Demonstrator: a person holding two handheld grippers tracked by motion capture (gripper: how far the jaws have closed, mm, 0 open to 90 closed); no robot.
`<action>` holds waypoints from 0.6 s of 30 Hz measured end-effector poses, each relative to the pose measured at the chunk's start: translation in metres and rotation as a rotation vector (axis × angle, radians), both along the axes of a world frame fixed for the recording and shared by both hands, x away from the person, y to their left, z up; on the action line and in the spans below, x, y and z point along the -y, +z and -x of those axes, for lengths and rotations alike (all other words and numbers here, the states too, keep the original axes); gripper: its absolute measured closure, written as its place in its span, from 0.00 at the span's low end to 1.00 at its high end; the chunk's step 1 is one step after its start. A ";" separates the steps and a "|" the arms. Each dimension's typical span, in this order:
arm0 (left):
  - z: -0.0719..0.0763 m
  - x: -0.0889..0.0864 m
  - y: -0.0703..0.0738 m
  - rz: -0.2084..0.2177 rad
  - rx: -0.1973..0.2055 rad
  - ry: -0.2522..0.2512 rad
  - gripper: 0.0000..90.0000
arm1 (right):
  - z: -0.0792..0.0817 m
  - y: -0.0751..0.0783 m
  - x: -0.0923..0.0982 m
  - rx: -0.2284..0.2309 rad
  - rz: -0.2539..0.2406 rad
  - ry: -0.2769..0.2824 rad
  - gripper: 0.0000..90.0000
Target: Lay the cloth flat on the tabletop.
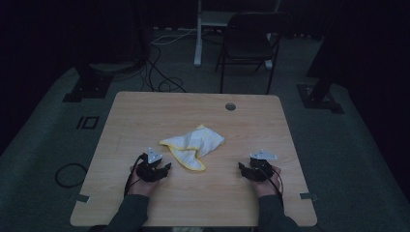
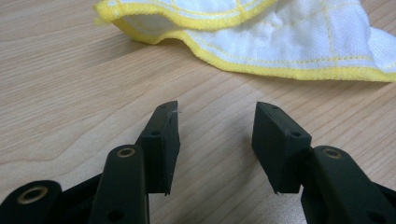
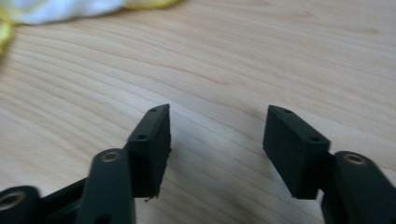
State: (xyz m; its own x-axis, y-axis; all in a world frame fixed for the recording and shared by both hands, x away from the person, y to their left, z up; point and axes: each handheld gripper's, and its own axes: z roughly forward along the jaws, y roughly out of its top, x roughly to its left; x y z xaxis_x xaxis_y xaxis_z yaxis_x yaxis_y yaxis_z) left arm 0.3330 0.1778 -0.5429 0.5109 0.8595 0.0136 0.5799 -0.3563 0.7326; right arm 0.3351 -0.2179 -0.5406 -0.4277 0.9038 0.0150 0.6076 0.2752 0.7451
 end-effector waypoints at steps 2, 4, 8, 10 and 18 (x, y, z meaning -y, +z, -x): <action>0.000 0.000 0.000 0.000 0.002 -0.002 0.58 | 0.003 0.004 -0.003 0.014 0.000 0.014 0.51; 0.000 -0.001 0.000 0.000 0.003 -0.002 0.58 | 0.004 0.006 -0.005 0.017 -0.002 0.021 0.51; 0.001 0.000 0.000 -0.001 0.000 0.002 0.61 | 0.007 0.012 -0.010 0.036 -0.011 0.044 0.53; 0.001 0.000 0.001 0.000 -0.001 0.001 0.61 | 0.008 0.014 -0.013 0.039 -0.010 0.058 0.53; 0.007 0.007 0.006 0.013 0.017 -0.034 0.61 | 0.010 0.023 -0.030 0.062 -0.005 0.107 0.54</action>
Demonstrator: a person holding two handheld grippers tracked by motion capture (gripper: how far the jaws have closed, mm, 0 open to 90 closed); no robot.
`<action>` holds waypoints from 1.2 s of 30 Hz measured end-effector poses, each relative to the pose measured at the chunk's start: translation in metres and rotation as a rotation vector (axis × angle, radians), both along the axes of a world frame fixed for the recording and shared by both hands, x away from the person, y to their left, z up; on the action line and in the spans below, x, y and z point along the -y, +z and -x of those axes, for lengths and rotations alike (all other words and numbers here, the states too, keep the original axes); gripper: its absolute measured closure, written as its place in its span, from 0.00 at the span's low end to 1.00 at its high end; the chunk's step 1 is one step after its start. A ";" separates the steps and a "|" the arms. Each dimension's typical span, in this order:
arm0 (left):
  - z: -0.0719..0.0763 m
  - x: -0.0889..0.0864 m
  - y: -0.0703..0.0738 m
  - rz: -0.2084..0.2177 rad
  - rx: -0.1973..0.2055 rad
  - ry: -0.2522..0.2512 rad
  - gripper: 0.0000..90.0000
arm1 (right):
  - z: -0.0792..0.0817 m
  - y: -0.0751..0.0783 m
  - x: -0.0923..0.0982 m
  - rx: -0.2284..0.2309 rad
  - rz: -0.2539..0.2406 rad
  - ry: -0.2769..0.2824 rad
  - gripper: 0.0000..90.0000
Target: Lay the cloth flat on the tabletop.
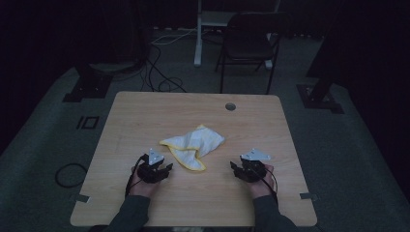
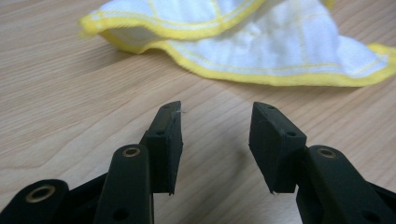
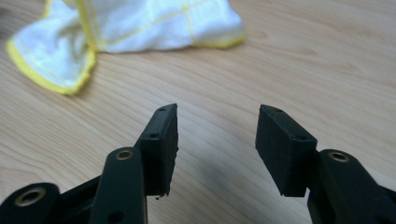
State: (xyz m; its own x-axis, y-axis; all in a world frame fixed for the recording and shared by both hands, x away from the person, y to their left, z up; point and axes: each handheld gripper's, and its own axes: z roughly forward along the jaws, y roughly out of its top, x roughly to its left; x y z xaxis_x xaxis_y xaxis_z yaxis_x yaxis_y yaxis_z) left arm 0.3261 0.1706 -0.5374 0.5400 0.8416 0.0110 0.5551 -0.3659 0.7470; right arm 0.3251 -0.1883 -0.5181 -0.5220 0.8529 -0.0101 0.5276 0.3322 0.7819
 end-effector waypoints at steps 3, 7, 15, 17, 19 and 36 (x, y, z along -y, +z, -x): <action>0.002 0.003 0.001 -0.004 0.004 -0.010 0.61 | -0.001 0.004 -0.007 0.012 0.001 0.019 0.57; 0.005 0.007 0.004 -0.001 0.011 -0.022 0.60 | -0.005 0.009 -0.017 0.016 0.007 0.044 0.59; 0.007 0.012 0.008 -0.004 0.022 -0.043 0.60 | -0.011 0.014 -0.029 0.023 0.006 0.074 0.59; 0.008 0.013 0.009 -0.002 0.028 -0.050 0.60 | -0.012 0.014 -0.031 0.023 0.007 0.080 0.60; 0.010 0.016 0.011 -0.003 0.033 -0.056 0.60 | -0.013 0.014 -0.034 0.026 0.008 0.090 0.60; 0.015 0.040 0.013 0.020 0.037 -0.152 0.66 | -0.024 0.015 -0.061 0.032 -0.019 0.153 0.69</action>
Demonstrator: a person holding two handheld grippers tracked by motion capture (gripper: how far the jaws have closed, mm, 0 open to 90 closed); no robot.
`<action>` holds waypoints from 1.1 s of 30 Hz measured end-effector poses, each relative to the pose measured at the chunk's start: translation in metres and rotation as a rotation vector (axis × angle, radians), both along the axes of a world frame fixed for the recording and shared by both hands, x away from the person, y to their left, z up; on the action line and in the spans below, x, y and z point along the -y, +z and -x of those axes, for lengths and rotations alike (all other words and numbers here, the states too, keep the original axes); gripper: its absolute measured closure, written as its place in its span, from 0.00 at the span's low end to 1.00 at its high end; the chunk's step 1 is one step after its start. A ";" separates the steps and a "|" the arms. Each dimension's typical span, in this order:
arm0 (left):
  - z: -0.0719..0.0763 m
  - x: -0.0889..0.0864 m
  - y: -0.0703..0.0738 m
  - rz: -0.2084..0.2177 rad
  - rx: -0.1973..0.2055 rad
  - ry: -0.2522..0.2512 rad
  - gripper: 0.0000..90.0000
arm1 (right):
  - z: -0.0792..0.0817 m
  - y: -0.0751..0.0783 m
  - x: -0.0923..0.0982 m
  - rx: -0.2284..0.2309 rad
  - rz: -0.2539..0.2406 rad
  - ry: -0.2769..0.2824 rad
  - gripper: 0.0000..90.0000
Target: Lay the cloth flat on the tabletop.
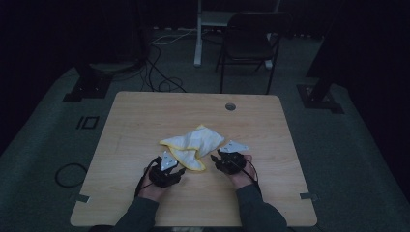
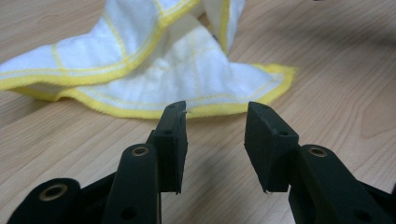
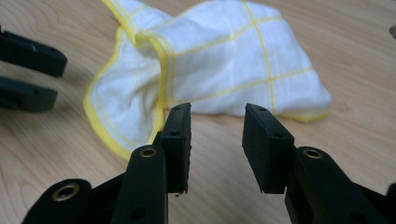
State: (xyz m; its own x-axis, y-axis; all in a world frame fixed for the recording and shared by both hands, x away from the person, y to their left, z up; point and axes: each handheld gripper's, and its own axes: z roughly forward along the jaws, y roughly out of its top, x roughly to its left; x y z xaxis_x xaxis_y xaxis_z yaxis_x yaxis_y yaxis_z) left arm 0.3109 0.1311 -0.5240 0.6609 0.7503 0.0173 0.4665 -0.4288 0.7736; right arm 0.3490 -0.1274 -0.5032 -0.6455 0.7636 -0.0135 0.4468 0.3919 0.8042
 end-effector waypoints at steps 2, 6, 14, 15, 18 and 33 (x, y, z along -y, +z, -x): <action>0.000 0.002 0.000 0.002 0.002 -0.008 0.67 | -0.002 0.003 -0.003 0.010 -0.005 0.002 0.69; 0.001 0.007 0.000 0.000 0.008 -0.029 0.68 | -0.006 0.006 -0.008 0.018 -0.005 0.010 0.69; 0.001 0.020 -0.003 -0.010 0.012 -0.069 0.68 | -0.014 0.004 -0.017 0.023 -0.019 0.019 0.67; 0.001 0.022 -0.003 -0.016 0.013 -0.076 0.68 | -0.015 0.003 -0.018 0.018 -0.017 0.021 0.67; 0.001 0.028 -0.004 -0.021 0.016 -0.091 0.68 | -0.017 0.001 -0.021 0.018 -0.015 0.033 0.67; 0.001 0.045 -0.011 -0.059 0.031 -0.147 0.68 | -0.026 -0.001 -0.044 0.018 0.008 0.072 0.63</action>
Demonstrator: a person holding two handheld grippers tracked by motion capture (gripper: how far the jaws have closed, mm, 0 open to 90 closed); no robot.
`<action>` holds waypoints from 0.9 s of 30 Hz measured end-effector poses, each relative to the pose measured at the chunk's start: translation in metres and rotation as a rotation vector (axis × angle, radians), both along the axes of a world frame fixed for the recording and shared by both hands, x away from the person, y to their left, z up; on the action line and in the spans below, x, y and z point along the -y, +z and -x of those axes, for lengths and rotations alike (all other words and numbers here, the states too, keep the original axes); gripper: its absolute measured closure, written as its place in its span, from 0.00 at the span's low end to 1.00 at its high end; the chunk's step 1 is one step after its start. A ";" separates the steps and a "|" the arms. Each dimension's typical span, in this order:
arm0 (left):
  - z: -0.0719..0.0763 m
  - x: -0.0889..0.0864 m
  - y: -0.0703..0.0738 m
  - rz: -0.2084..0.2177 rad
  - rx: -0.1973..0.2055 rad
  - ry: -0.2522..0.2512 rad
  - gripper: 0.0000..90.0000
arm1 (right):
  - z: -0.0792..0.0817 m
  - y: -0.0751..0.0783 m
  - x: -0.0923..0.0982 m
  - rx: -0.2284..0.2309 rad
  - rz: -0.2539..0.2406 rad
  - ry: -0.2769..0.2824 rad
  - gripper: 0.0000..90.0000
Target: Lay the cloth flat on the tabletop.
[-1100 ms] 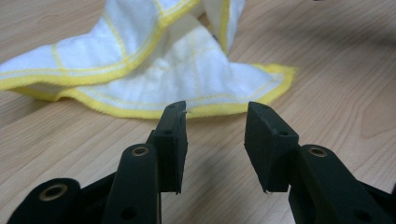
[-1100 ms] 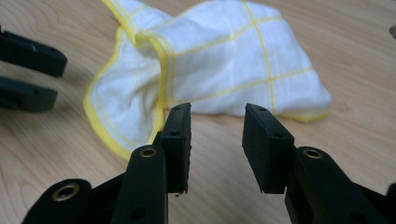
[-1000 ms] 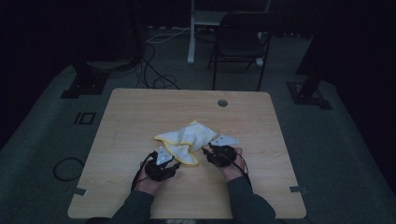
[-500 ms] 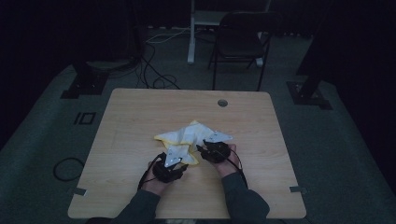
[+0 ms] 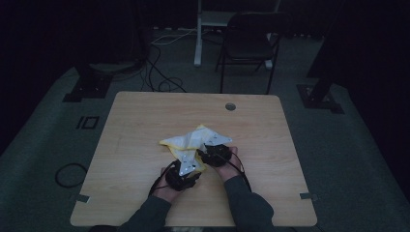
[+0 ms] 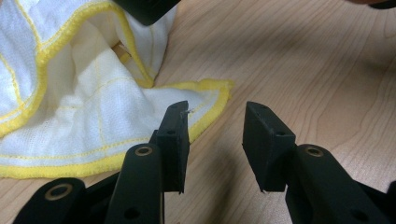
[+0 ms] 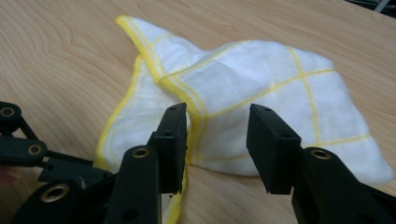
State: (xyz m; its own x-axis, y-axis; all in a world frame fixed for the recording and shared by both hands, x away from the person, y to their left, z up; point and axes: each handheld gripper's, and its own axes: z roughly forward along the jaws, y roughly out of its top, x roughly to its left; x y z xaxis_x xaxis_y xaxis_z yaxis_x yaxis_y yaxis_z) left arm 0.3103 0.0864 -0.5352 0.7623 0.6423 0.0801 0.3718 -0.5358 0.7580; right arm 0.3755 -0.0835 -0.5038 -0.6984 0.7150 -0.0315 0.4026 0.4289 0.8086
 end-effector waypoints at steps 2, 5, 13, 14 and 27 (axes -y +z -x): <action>0.000 0.000 0.001 -0.003 0.003 -0.003 0.68 | -0.002 -0.002 -0.003 -0.002 0.013 0.003 0.64; -0.001 0.001 0.002 -0.004 0.008 -0.003 0.68 | -0.008 -0.003 -0.004 -0.012 0.017 0.002 0.81; -0.003 0.011 0.005 -0.008 0.032 -0.019 0.67 | -0.012 0.004 0.000 0.012 0.016 0.016 0.98; -0.003 0.013 0.006 -0.007 0.036 -0.023 0.67 | -0.012 0.005 0.001 0.012 0.015 0.014 0.98; -0.018 0.039 -0.005 -0.061 0.049 -0.030 0.64 | -0.014 0.007 0.002 0.011 0.009 0.013 0.98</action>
State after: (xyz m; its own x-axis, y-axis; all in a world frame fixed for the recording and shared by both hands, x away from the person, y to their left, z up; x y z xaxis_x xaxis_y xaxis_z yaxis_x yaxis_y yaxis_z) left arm 0.3287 0.0475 -0.5407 0.7751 0.6123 0.1557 0.3185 -0.5915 0.7407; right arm 0.3893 -0.0859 -0.4967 -0.7073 0.7055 -0.0452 0.3882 0.4410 0.8092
